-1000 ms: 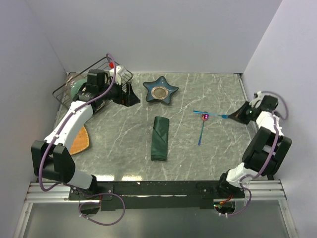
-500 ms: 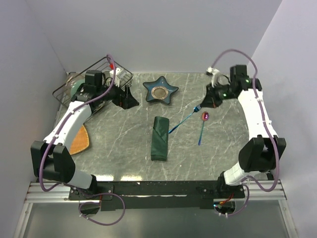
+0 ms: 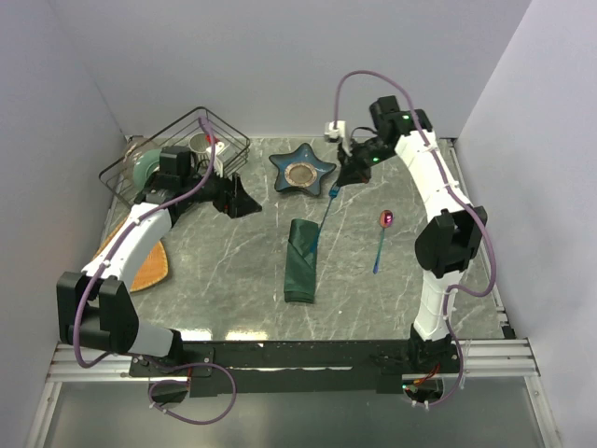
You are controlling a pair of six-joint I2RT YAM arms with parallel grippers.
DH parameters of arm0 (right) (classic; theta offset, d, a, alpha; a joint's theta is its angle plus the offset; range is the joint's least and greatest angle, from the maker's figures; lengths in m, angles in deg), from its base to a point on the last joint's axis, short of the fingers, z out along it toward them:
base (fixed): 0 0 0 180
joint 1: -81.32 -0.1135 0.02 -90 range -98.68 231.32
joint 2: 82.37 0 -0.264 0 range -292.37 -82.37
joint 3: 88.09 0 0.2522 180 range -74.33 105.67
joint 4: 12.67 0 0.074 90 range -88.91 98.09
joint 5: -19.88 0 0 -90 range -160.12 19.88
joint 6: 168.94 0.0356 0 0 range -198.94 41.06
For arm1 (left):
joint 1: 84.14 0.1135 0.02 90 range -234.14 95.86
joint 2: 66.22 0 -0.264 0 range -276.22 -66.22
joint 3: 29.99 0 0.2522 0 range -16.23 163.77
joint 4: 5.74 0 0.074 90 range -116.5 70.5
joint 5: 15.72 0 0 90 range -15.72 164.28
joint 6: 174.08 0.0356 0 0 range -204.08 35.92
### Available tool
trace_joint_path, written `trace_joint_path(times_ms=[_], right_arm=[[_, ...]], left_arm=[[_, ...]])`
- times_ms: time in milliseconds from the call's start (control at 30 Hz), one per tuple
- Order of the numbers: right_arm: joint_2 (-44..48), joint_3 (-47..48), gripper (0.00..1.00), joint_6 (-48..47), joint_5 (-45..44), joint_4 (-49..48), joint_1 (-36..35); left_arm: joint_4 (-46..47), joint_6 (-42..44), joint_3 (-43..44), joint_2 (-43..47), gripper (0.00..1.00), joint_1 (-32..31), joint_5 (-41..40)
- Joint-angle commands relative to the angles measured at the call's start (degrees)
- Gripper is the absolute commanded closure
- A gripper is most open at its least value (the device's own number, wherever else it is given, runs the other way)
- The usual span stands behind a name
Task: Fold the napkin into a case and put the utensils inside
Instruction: Pass from the right arm to the left
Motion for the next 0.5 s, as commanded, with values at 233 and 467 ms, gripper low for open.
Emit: trace_joint_path(times_ms=[233,467], right_arm=[[10.1,-11.4,1.0,4.4,8.1,4.3,-8.5],[14.1,-15.4,1.0,10.4,11.0,0.0,-10.3]], left_arm=[[19.9,-11.2,2.2,-4.2,0.3,-8.2,1.5],[30.5,-21.5,-2.8,-5.7,0.36,-12.9,4.0]])
